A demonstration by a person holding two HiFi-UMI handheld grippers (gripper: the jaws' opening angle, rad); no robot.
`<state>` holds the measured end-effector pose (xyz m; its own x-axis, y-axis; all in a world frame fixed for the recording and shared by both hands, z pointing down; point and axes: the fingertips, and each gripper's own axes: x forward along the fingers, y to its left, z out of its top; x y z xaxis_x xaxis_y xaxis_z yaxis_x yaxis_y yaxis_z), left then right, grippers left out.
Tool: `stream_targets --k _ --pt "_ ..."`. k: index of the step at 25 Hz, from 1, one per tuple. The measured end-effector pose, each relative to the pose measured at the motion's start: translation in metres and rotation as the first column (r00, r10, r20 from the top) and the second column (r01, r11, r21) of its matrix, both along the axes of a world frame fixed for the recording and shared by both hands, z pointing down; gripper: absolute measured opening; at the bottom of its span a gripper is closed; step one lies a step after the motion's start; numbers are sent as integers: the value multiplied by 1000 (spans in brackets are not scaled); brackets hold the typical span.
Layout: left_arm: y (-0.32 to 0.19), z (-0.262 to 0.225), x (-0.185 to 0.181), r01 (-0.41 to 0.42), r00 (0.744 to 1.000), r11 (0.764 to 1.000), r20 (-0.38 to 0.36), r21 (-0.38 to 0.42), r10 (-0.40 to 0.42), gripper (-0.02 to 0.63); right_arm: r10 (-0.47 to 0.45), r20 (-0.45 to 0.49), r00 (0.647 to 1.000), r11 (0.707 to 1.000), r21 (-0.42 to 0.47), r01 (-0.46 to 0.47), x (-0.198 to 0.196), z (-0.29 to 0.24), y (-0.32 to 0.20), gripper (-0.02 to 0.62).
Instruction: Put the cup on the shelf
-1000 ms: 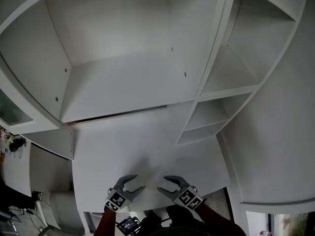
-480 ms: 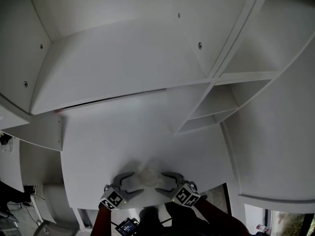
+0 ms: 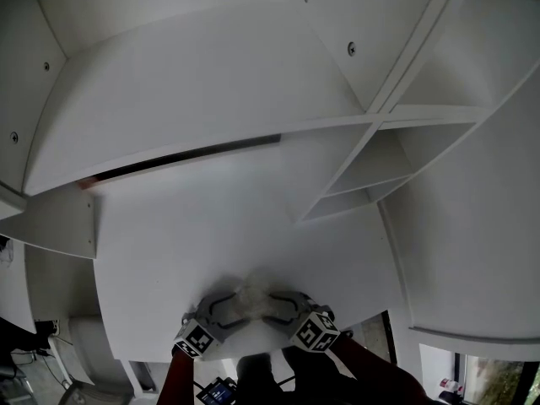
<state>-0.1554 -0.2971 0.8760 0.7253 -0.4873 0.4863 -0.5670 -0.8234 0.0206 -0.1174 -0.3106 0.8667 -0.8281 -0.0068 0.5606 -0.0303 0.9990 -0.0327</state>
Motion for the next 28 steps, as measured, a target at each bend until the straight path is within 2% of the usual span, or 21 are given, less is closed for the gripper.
stream_targets --k 1,6,11,19,28 --pt "-2 0 -1 6 1000 1000 4 1 -6 306 3 -2 1000 1000 4 -3 1 0 -1 253" --pt "-17 -22 6 -9 1000 999 12 53 9 304 41 8 999 999 24 -42 4 -14 -11 252" --pt "-30 -58 0 0 999 997 41 79 -4 308 73 48 996 996 55 -76 0 -52 -25 252" --pt "-57 -142 -11 33 998 976 36 214 -42 329 96 143 985 985 131 -115 -19 -128 -47 252" --pt "-66 -227 -29 57 995 947 63 317 -81 339 77 210 975 968 218 -124 -38 -211 -55 250"
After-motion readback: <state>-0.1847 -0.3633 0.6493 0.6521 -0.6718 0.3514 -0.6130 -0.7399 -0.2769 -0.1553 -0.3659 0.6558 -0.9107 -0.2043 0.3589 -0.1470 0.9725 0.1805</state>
